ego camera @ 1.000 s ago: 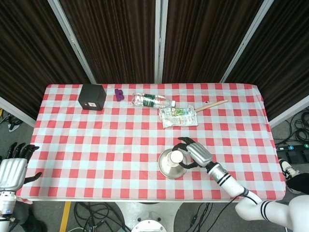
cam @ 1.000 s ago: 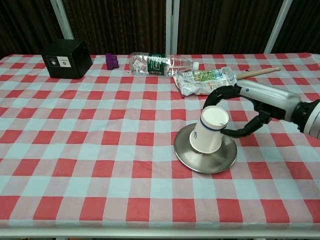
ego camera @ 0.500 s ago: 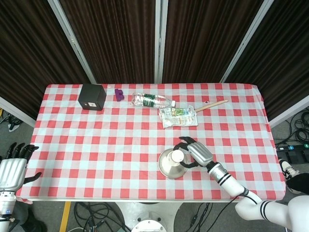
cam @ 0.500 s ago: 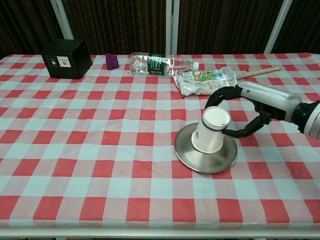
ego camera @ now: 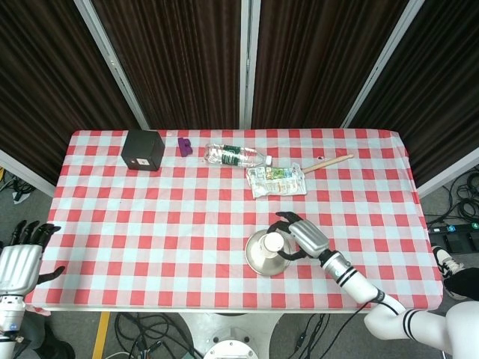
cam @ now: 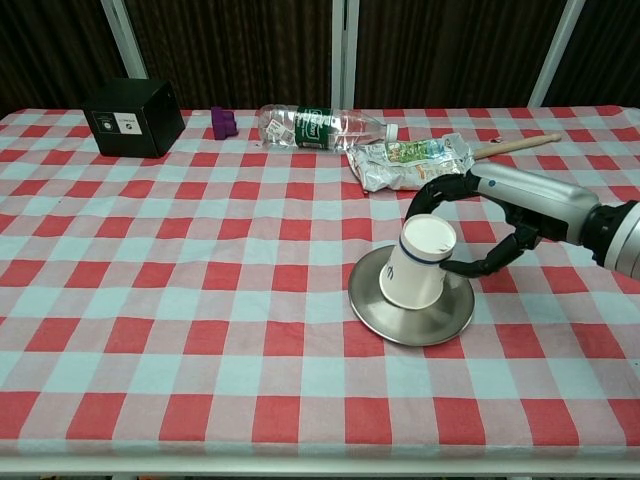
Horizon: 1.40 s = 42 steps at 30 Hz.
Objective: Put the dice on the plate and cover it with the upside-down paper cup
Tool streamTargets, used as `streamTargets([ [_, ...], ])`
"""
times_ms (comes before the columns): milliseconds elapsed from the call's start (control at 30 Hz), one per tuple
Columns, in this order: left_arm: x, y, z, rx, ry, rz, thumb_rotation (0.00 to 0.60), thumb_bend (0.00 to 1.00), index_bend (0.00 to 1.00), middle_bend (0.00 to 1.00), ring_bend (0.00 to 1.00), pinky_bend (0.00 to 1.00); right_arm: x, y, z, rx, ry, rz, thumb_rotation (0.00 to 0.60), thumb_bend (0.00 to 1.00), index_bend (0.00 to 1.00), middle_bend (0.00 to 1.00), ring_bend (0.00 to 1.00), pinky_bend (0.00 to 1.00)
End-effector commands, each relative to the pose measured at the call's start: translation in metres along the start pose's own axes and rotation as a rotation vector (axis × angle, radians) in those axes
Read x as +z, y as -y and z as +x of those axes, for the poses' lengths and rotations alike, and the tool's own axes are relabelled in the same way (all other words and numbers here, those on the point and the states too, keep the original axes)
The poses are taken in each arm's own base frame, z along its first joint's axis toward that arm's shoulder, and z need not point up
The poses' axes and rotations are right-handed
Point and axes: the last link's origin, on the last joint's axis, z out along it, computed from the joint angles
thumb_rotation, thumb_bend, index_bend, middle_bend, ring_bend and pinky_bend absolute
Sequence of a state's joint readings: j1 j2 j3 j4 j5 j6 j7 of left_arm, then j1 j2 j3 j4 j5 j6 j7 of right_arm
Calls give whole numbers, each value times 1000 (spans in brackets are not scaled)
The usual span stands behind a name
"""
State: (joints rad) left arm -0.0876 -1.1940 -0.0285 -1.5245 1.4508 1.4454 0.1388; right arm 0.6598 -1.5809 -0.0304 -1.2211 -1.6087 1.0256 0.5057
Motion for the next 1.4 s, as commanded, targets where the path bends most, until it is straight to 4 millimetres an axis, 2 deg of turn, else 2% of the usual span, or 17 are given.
streamTargets([
  [33,0,0,0,0,-2,-1,600,0,228,186,106,71,-7,10,-9,7,57,48,600,322,595,340,79,90],
  [133,0,1,1,2,-4,0,600,0,228,186,106,71,-8,11,-11,-12,70,57,600,324,595,340,79,90],
  [333,-2,2,0,-3,-2,5,600,0,228,186,105,71,2,-3,1,-5,-7,-15,600,324,596,340,79,90],
  [567,0,1,-1,0,0,0,600,0,228,186,105,71,-6,11,-11,6,54,51,600,325,597,340,79,90],
  [700,0,1,0,2,-3,-1,600,0,228,186,106,71,-3,8,-7,-12,20,32,600,325,578,331,74,84],
  [767,-1,2,0,1,-4,3,600,0,228,186,106,71,-5,7,-5,-25,24,25,600,326,443,281,39,44],
  [867,0,1,0,-1,-1,3,600,0,228,186,106,71,-9,6,-1,-50,35,20,600,287,111,140,0,0],
  [900,0,1,0,0,-1,1,600,0,228,186,105,71,-10,7,0,-52,32,19,600,272,39,92,0,0],
  [1000,1,0,0,1,-3,-3,600,0,228,186,105,71,-18,6,11,-58,-9,11,600,268,0,35,0,0],
  [1267,5,-2,-2,-4,1,-14,600,0,228,186,106,71,-58,-19,54,-123,-153,-127,600,269,0,82,0,0],
  [1400,7,-4,-2,-4,0,-25,600,0,228,186,105,70,-70,-22,54,-58,-142,-160,600,268,0,108,0,0],
])
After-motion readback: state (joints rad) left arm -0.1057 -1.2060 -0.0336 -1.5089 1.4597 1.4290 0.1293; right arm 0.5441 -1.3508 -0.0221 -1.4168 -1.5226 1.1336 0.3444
